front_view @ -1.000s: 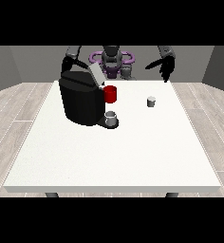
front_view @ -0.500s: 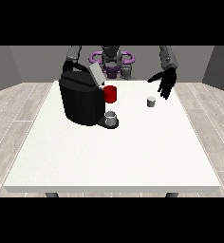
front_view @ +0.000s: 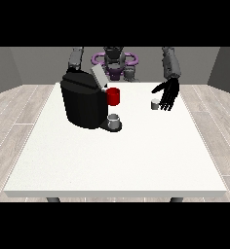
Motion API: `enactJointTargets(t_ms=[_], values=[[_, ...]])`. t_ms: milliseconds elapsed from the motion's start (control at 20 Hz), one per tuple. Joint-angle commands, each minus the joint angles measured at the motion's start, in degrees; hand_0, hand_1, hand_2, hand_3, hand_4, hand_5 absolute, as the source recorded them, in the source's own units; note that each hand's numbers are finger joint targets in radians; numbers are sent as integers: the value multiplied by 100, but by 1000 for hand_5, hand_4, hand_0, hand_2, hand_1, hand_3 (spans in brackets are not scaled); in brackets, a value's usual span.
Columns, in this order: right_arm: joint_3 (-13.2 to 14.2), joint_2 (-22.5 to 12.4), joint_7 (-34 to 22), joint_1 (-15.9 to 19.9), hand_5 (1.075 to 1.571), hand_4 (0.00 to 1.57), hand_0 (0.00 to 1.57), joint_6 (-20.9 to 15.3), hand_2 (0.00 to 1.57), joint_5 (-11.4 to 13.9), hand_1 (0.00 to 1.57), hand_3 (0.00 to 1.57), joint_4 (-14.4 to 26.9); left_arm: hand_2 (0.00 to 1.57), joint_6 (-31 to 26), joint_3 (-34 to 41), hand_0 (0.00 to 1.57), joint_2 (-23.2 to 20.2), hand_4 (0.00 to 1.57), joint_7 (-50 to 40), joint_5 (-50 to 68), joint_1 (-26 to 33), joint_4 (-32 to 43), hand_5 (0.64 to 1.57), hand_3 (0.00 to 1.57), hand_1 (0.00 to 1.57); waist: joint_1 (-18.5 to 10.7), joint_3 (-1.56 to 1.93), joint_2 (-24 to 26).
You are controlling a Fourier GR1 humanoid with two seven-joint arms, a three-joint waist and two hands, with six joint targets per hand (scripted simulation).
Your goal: Insert the coffee pod into the coffee machine and close the lid
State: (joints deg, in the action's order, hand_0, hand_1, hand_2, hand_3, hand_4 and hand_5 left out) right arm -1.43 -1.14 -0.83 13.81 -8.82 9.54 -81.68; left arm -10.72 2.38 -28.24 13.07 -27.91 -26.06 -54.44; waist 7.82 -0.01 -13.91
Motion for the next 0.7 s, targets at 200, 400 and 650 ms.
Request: enactJointTargets(t_ms=[200,400,650], values=[[-149,108,20,129,1571,0,0,-138,0,89,0,0,333,963,1029,-270,888,234,384,300,-902,-359,491,1571,816,888,-9,0,-46],[-103,109,245,244,1571,0,0,15,0,-50,0,0,271,1039,1223,-376,941,127,429,431,-1280,-506,887,1571,871,941,199,-1,-248],[63,111,201,350,1571,0,0,-95,0,-179,0,0,696,1024,896,-859,872,96,339,375,-1808,-452,958,1571,880,872,-99,3,-2]])
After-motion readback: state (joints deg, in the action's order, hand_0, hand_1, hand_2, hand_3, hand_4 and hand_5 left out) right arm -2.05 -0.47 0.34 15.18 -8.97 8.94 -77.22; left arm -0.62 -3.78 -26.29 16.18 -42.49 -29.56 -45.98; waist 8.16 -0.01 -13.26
